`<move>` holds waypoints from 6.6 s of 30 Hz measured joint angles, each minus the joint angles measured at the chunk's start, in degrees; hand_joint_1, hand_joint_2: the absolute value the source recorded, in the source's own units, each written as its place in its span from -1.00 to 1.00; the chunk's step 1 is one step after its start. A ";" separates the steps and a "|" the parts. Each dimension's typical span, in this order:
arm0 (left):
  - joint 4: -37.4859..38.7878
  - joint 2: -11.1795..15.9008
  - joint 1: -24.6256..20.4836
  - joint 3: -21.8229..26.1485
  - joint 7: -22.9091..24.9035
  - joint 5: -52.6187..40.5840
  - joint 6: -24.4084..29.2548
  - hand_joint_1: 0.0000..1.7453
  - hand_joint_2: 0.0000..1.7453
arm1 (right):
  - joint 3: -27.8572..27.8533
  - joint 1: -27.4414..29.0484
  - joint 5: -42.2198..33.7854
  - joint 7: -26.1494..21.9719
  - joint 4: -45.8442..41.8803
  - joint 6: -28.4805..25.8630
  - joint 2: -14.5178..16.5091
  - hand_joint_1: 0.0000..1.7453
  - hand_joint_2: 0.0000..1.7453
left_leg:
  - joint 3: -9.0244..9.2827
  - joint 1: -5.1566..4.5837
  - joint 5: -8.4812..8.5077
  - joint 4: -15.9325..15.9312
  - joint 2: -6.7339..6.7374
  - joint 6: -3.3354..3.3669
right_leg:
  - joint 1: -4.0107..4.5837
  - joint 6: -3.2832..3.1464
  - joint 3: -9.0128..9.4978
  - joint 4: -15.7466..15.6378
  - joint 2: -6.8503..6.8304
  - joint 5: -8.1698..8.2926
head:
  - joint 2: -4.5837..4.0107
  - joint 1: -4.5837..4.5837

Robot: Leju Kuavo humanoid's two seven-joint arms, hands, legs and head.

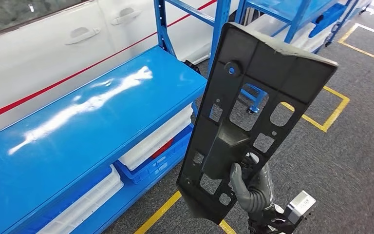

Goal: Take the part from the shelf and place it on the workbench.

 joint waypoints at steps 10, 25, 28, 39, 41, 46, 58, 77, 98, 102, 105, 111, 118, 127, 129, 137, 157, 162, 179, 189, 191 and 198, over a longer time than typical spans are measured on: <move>4.88 0.14 0.15 0.12 0.63 -1.22 8.91 -1.00 1.00 | 4.57 -4.05 -2.50 0.30 5.02 1.23 -0.28 1.00 1.00 | -2.53 0.16 0.16 3.36 4.67 -3.04 | -0.08 -2.22 10.12 -14.63 -3.42 3.38 | 0.00 -0.25; 15.07 0.65 1.71 -2.48 5.44 -5.30 18.19 -1.00 1.00 | 11.75 -11.09 -5.00 0.95 12.25 3.70 -0.58 1.00 1.00 | 2.56 -0.30 -3.06 1.06 -6.21 -0.62 | 1.20 -2.24 4.08 -14.70 6.68 9.29 | 0.00 -0.23; 16.21 0.60 1.94 -2.91 6.22 -5.46 18.58 -1.00 1.00 | 11.80 -12.25 -5.40 0.93 13.37 4.11 -0.99 1.00 1.00 | 2.19 -0.07 -1.87 0.20 -3.62 0.08 | 1.25 -1.59 1.31 -8.75 2.25 5.00 | 0.00 -0.09; 20.86 1.43 1.56 -3.02 11.65 -5.48 23.91 -1.00 1.00 | 13.03 -14.10 -5.39 1.01 16.31 4.25 -1.07 1.00 1.00 | 1.14 -0.25 -2.55 2.14 4.01 -2.29 | 0.63 -1.76 7.24 -14.00 -3.67 5.21 | 0.00 -0.07; 22.75 2.09 1.02 -3.02 11.04 -5.18 24.98 -1.00 1.00 | 13.17 -14.32 -5.37 1.12 16.51 4.28 -1.05 1.00 1.00 | 1.02 -0.05 -3.16 2.55 3.65 -2.95 | 0.49 -2.68 6.97 -14.09 -2.45 5.46 | 0.00 -0.09; 25.81 3.18 0.50 -3.02 9.98 -4.82 25.40 -1.00 1.00 | 13.87 -15.20 -5.11 1.43 17.04 4.43 -0.73 1.00 1.00 | -6.31 0.29 -10.87 18.15 -2.68 -3.43 | 0.65 -4.16 6.23 -14.36 0.99 6.22 | 0.00 -0.11; 28.04 4.08 0.29 -3.06 7.74 -4.79 24.43 -1.00 1.00 | 14.80 -16.10 -4.39 1.91 17.58 4.84 -0.56 1.00 1.00 | -0.18 0.37 -0.99 1.72 -4.84 -0.65 | 1.01 -1.57 3.48 -10.98 3.94 5.33 | 0.00 -0.03; 29.36 9.92 1.98 -4.33 -10.12 4.45 11.03 -1.00 1.00 | 8.53 -12.19 -3.09 1.91 11.19 -0.48 -2.27 1.00 1.00 | -6.83 0.26 -10.22 18.35 -2.74 -3.57 | 1.28 -4.55 7.28 -15.34 1.28 6.09 | 0.00 -0.07; 11.38 12.22 6.06 -10.20 -17.76 -2.98 -8.10 -1.00 1.00 | -1.72 -1.62 7.44 1.64 1.97 -2.23 -2.75 1.00 1.00 | 0.23 0.20 -2.23 2.12 2.82 -2.00 | 0.94 -1.58 7.01 -13.44 -3.99 4.87 | 0.00 -0.01; -9.68 6.57 8.90 -12.70 -21.33 -3.85 -19.55 -1.00 1.00 | -3.63 0.31 7.85 0.99 0.07 -3.05 -3.30 1.00 1.00 | 0.74 0.31 -3.20 2.59 3.37 -3.19 | 1.33 -3.04 7.42 -14.55 -2.39 4.96 | 0.00 -0.04; -18.93 4.31 11.15 -16.89 -22.41 -1.14 -20.68 -1.00 1.00 | -4.49 1.13 7.71 0.68 -0.72 -3.78 -3.84 1.00 1.00 | -2.26 0.72 -7.88 9.98 -1.32 -3.65 | 1.07 -4.12 7.52 -14.94 -0.53 5.33 | 0.00 -0.04; -28.24 3.09 15.03 -23.06 -22.47 5.18 -17.94 -1.00 1.00 | -5.29 2.21 7.46 0.32 -0.94 -4.40 -4.55 1.00 1.00 | -3.78 0.76 -5.31 11.63 -4.38 -3.18 | 1.23 -4.27 7.50 -14.56 4.64 5.42 | 0.00 -0.04; -32.67 9.42 18.26 -46.04 -20.80 29.84 -10.47 -1.00 1.00 | -5.31 3.30 6.86 0.50 -2.15 -2.47 -5.26 1.00 1.00 | -0.05 0.66 -1.36 1.54 -6.67 -1.48 | 0.75 -1.90 5.64 -13.61 6.97 5.58 | 0.00 0.00; -24.88 14.34 9.12 -61.78 -11.78 43.41 -9.21 -1.00 1.00 | -4.93 3.94 7.55 0.62 -3.40 -1.01 -6.08 1.00 1.00 | -0.01 0.62 -1.47 1.27 1.22 -1.65 | 0.38 -0.61 5.01 -9.80 -2.50 4.13 | 0.00 0.09; -19.75 14.98 7.32 -63.59 -11.73 44.96 -8.05 -1.00 1.00 | -4.73 4.26 7.58 0.18 -3.92 -1.28 -6.78 1.00 1.00 | 0.19 0.40 -2.02 1.60 2.63 -2.32 | 0.77 -1.24 7.40 -14.33 -3.97 5.30 | 0.00 0.09; 0.92 17.33 0.83 -65.99 -13.00 48.16 -6.41 -1.00 1.00 | -3.75 5.23 7.68 -0.50 -5.03 -2.42 -8.67 1.00 1.00 | -5.12 0.92 -9.58 14.67 -2.38 -4.02 | 0.62 -3.68 7.59 -15.44 0.74 5.59 | 0.00 0.07; 8.29 18.59 -1.93 -67.10 -16.53 50.40 -10.18 -1.00 1.00 | -3.33 6.59 8.54 -2.32 -6.73 -5.11 -11.72 1.00 1.00 | -1.74 0.67 -1.11 2.34 1.05 -1.20 | 0.69 -0.64 3.55 -6.25 -1.55 2.21 | 0.00 0.15; 6.04 18.86 -0.93 -67.60 -17.26 51.06 -11.31 -1.00 1.00 | -2.46 6.23 9.72 -1.56 -6.85 -7.45 -12.22 1.00 1.00 | -0.91 0.24 -2.63 2.03 3.80 -3.00 | 1.70 -2.81 8.22 -15.08 -3.72 3.45 | 0.00 0.14; 2.59 20.99 2.69 -69.18 -15.81 47.99 -9.02 -1.00 1.00 | -2.87 4.15 10.72 1.99 -7.83 -14.95 -11.31 1.00 1.00 | -5.24 0.16 1.02 2.79 -3.03 -1.17 | 1.08 -2.04 16.01 -12.49 0.96 0.02 | 0.01 -0.01; 9.10 21.40 3.08 -69.70 -16.34 48.51 -7.50 -1.00 1.00 | -3.39 1.96 10.23 2.88 -6.39 -13.59 -11.38 1.00 1.00 | 10.36 0.63 -7.42 -2.61 -3.56 -1.39 | 0.72 -1.40 -0.28 -11.00 -0.70 4.06 | 0.01 0.09; 10.18 21.40 2.95 -69.70 -16.76 48.73 -7.38 -1.00 1.00 | -3.51 1.86 10.25 3.15 -5.97 -13.73 -11.38 1.00 1.00 | 12.77 0.69 -9.51 -3.07 -3.50 -2.15 | 1.27 -2.06 0.00 -13.81 -0.99 11.02 | 0.03 0.02; 11.70 21.46 1.08 -69.72 -17.09 49.00 -7.33 -1.00 1.00 | -3.84 0.92 10.45 3.10 -5.94 -13.94 -11.36 1.00 1.00 | 0.13 1.31 -7.95 18.40 -3.42 -3.90 | 1.42 -4.82 8.10 -15.62 0.05 5.38 | 0.01 0.08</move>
